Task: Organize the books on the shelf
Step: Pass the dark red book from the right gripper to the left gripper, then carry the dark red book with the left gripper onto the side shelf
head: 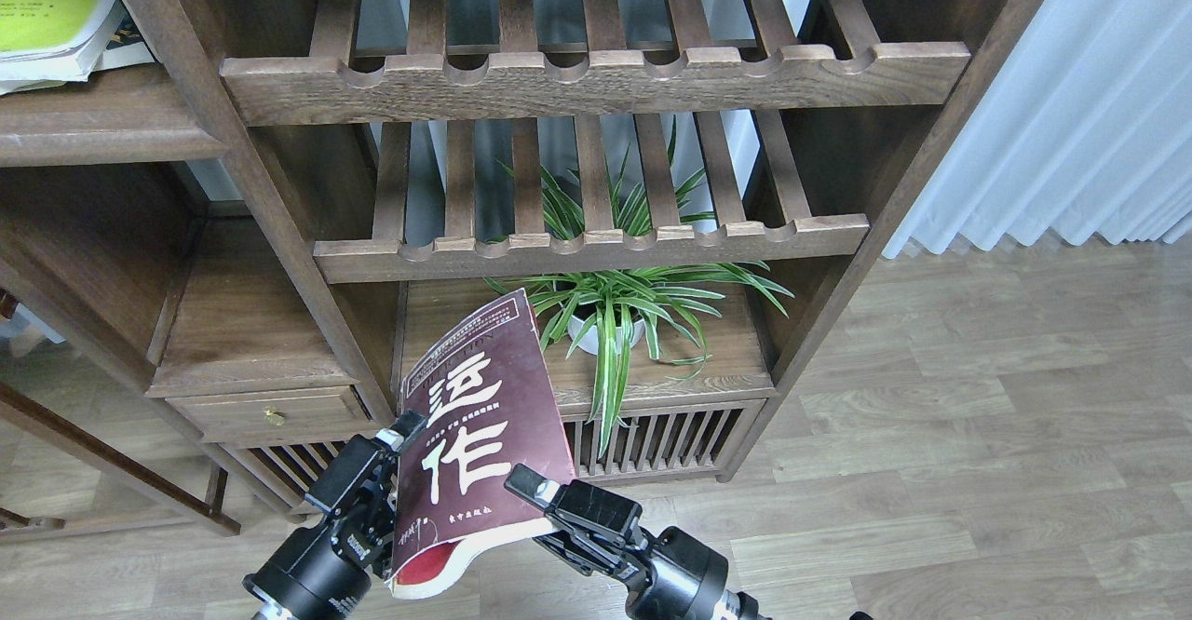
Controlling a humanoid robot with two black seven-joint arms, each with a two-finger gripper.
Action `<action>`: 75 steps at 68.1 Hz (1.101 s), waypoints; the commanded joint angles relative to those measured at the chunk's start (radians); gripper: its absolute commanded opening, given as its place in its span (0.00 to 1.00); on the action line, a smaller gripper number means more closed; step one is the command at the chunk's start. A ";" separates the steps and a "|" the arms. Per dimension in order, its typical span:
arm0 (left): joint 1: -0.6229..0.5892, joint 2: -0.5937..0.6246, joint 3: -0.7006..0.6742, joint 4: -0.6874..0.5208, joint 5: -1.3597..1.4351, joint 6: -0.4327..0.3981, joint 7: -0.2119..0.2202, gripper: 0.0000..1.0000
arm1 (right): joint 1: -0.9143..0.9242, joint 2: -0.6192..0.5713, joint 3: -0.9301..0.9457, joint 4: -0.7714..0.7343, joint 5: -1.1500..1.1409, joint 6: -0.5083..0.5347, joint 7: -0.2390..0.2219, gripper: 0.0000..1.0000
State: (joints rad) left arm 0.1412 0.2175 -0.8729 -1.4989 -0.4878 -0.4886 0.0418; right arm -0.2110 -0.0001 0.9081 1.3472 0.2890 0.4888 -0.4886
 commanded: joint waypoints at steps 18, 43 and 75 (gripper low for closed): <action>0.020 0.071 -0.001 -0.006 0.009 0.000 0.138 0.00 | -0.008 0.000 0.003 -0.005 -0.044 0.000 0.000 0.39; 0.126 0.459 -0.093 -0.153 0.008 0.000 0.162 0.00 | 0.005 0.000 0.002 -0.033 -0.100 0.000 0.000 0.94; 0.146 0.911 -0.472 -0.156 0.009 0.000 0.182 0.00 | 0.053 0.000 0.000 -0.071 -0.100 0.000 0.000 0.99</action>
State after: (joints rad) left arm 0.2870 1.0575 -1.2648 -1.6586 -0.4796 -0.4887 0.2091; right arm -0.1664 0.0000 0.9081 1.2958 0.1886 0.4889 -0.4887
